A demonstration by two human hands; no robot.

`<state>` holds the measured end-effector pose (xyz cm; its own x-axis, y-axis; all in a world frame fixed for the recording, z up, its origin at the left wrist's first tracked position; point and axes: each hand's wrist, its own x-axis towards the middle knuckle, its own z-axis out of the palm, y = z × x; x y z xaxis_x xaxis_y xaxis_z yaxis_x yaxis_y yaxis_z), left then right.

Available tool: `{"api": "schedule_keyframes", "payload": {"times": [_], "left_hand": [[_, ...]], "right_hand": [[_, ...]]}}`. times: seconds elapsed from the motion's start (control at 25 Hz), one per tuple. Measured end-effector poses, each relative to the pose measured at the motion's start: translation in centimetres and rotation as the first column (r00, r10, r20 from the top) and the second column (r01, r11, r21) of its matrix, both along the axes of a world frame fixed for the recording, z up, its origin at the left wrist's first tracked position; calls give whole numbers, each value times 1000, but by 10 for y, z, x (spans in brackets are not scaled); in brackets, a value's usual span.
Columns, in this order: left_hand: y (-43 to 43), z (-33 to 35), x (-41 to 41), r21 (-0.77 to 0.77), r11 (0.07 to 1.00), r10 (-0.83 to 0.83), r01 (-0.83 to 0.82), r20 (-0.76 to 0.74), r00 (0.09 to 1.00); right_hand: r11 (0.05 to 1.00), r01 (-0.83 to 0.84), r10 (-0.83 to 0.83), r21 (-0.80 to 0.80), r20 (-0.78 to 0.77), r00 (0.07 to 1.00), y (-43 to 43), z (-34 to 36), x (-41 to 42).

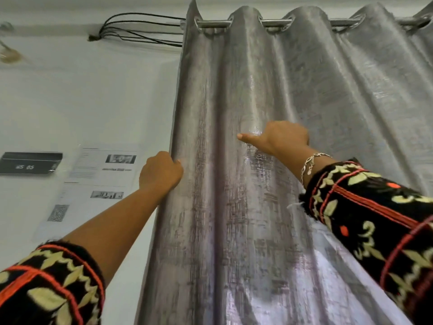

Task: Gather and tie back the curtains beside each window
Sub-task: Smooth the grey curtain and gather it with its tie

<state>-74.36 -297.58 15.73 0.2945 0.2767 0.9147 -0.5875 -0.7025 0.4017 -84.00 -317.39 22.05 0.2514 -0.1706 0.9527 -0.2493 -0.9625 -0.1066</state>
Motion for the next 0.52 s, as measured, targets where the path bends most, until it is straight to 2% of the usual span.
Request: {"api": "schedule_keyframes", "payload": {"times": [0.08,0.32,0.52], "left_hand": [[4,-2,8,18,1000,-15,15,18,1000],[24,-7,28,49,999,-12,6,126,992],[42,-7,25,95,995,-32,9,233,972]], "right_hand": [[1000,23,-22,15,-47,999,1,5,9],[968,-62,85,-244,85,993,50,8,51],[942,-111,158,-317,125,979,101,22,64]]}}
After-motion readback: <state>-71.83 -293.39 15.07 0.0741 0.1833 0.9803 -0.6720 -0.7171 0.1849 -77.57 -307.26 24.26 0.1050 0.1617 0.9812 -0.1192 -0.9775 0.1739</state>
